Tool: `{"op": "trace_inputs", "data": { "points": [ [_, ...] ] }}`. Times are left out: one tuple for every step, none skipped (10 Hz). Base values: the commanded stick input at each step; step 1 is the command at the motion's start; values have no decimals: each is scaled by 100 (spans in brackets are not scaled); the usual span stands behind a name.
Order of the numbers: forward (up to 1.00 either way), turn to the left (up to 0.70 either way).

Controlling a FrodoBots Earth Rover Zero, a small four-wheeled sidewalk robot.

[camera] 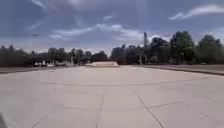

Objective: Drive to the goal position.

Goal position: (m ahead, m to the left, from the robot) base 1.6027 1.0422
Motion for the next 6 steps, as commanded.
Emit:
{"op": "trace_inputs", "data": {
  "points": [
    [70,0],
    [70,0],
    [70,0],
    [70,0],
    [70,0],
    [70,0]
  ]
}}
